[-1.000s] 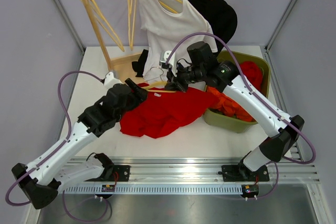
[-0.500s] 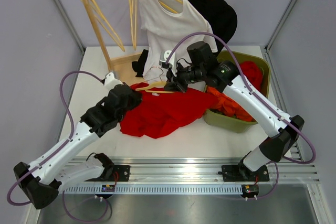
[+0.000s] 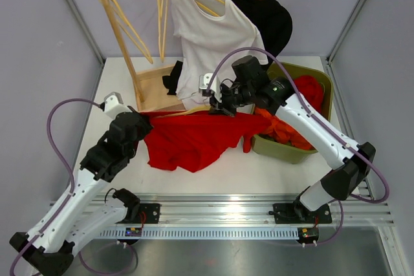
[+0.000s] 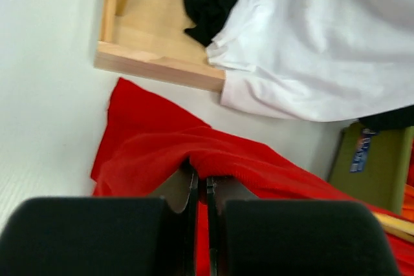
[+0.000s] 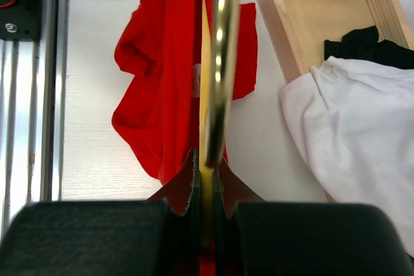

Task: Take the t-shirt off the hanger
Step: Remove the tshirt from the hanger

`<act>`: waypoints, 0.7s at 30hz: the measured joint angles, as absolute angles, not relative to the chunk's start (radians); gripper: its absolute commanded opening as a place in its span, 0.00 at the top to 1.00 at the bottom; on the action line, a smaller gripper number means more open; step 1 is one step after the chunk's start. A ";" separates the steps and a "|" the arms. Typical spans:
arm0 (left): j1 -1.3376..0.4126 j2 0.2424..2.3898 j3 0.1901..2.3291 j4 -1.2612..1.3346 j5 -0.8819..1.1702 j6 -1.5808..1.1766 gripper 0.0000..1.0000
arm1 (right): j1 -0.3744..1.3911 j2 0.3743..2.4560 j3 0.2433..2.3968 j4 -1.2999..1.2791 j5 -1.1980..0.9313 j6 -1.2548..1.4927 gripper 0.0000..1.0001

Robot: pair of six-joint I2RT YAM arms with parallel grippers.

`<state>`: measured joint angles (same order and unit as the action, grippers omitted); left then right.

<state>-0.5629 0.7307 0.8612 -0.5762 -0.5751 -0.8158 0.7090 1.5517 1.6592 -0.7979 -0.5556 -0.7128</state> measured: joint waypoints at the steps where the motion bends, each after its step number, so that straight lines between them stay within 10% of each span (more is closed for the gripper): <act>1: -0.539 0.730 0.851 -0.574 -0.564 -0.807 1.00 | 0.698 1.545 1.650 -0.801 -0.577 -0.723 1.00; 18: -0.183 0.707 0.716 -0.427 -0.059 -0.693 0.98 | 0.520 1.412 1.561 -0.850 -0.960 -0.905 1.00; 21: -0.171 0.653 0.676 -0.407 -0.009 -0.645 0.44 | 0.513 1.419 1.546 -0.753 -0.925 -0.767 1.00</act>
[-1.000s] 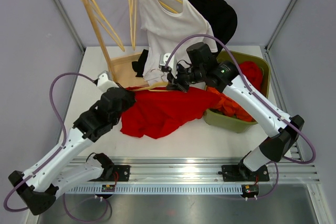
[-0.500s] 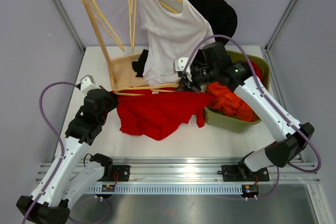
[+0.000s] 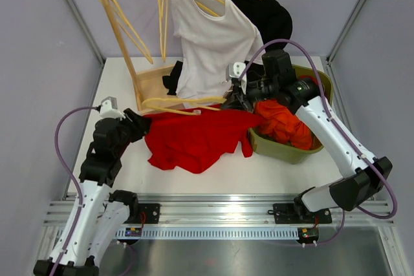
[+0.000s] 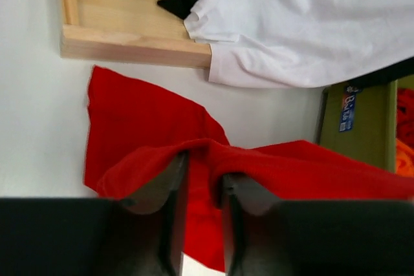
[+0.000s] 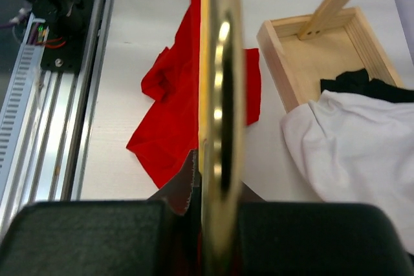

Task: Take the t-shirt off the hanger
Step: Remove the tshirt from the hanger

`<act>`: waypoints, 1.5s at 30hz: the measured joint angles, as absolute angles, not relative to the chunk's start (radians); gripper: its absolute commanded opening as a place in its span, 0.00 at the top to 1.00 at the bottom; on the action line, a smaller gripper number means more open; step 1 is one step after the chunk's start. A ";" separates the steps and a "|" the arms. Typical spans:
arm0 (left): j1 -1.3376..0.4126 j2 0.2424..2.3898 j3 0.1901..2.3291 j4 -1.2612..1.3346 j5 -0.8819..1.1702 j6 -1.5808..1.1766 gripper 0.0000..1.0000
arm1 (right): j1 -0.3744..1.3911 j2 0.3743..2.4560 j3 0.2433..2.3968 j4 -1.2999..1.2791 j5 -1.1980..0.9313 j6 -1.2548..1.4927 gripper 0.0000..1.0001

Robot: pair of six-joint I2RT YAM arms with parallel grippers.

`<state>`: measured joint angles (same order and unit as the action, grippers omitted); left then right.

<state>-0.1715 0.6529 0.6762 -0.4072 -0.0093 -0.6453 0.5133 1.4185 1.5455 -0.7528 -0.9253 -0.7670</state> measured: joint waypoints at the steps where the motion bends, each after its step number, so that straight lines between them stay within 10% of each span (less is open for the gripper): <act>1: -0.165 0.624 0.667 -0.405 0.002 -0.621 0.33 | 0.509 1.425 1.546 -0.725 -0.910 -0.722 1.00; 5: -0.136 0.496 0.643 -0.394 0.055 -0.524 0.02 | 0.491 1.489 1.596 -0.683 -0.866 -0.598 1.00; 18: -0.130 0.453 0.696 -0.434 0.382 -0.071 0.02 | 0.569 1.723 1.843 -0.955 -0.738 -0.759 1.00; 37: -0.348 0.741 0.720 -0.354 0.797 0.115 0.28 | 0.726 1.880 2.065 -1.330 -0.677 -1.142 1.00; 41: -0.392 0.763 0.738 -0.349 0.783 0.131 0.60 | 0.727 1.901 2.091 -1.359 -0.700 -1.158 1.00; 45: -0.399 0.783 0.752 -0.347 0.761 0.149 0.59 | 0.730 1.905 2.106 -1.383 -0.710 -1.171 1.00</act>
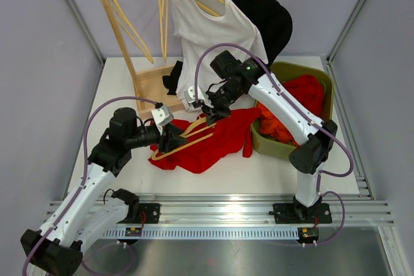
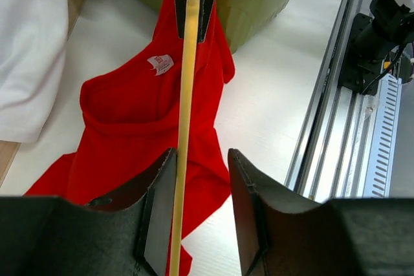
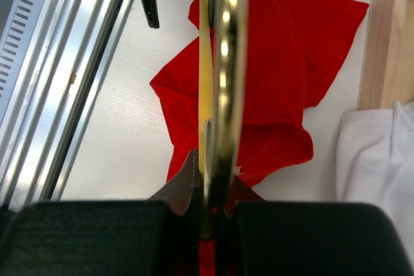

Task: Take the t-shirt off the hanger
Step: Remove the tshirt from the hanger

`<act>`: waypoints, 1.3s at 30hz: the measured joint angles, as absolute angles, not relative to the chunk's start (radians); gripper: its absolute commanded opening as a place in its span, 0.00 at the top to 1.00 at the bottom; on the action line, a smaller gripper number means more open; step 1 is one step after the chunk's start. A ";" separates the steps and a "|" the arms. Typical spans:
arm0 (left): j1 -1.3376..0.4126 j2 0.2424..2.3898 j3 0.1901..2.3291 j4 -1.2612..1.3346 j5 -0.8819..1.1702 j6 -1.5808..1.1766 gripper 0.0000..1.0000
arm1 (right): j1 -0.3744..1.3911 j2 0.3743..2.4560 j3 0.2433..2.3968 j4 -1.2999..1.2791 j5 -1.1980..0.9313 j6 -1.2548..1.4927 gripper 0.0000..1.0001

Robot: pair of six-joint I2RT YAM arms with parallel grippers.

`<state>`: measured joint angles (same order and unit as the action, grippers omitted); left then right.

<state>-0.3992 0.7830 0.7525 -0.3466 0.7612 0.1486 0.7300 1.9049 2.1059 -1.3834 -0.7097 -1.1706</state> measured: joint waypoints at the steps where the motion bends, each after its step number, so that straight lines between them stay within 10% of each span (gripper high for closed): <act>1: -0.403 0.783 0.753 -0.347 0.757 0.151 0.58 | 0.730 1.905 2.107 -1.384 -0.716 -1.173 1.00; 9: -0.424 0.783 0.753 -0.350 0.746 0.166 0.55 | 0.731 1.934 2.154 -1.390 -0.755 -1.182 1.00; 17: -0.427 0.783 0.753 -0.360 0.716 0.184 0.93 | 0.732 1.952 2.167 -1.422 -0.798 -1.185 1.00; 26: -0.427 0.779 0.753 -0.365 0.704 0.186 1.00 | 0.732 1.982 2.213 -1.453 -0.812 -1.185 1.00; 39: -0.435 0.742 0.754 -0.475 0.600 0.097 1.00 | 0.733 2.016 2.267 -1.359 -0.855 -0.937 0.38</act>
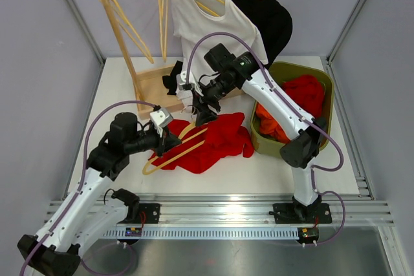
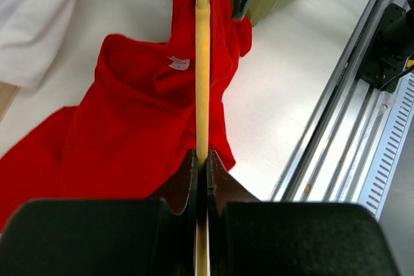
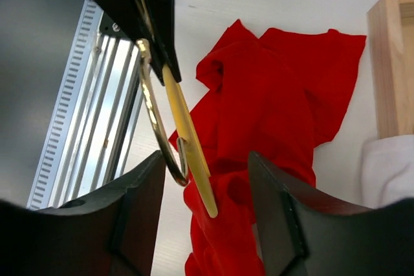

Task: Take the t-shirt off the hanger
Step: Remove the tshirt from the hanger

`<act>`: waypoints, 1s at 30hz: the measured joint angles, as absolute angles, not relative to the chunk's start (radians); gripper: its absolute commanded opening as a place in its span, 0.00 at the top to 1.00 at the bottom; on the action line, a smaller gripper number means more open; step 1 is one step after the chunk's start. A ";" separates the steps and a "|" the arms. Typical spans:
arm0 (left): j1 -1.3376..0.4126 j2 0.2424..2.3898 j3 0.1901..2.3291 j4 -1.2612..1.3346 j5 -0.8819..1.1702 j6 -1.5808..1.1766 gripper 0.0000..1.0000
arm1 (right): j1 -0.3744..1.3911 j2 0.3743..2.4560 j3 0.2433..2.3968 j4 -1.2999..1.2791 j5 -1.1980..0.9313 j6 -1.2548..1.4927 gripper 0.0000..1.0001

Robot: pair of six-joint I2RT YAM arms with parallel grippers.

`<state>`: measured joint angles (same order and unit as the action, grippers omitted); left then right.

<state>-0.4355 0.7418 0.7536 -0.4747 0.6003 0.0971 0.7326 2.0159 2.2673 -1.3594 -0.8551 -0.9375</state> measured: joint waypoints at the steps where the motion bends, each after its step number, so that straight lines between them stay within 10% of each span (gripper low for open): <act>1: -0.435 0.733 0.753 -0.485 0.591 0.089 1.00 | 0.733 2.013 2.265 -1.332 -0.852 -0.896 0.37; 21: -0.342 0.504 0.548 -0.269 0.405 -0.584 1.00 | 0.697 1.494 1.612 -0.649 -0.576 -0.213 0.22; 30: -0.342 0.503 0.445 -0.039 0.384 -0.871 1.00 | 0.727 1.572 1.512 -0.455 -0.329 -0.015 0.25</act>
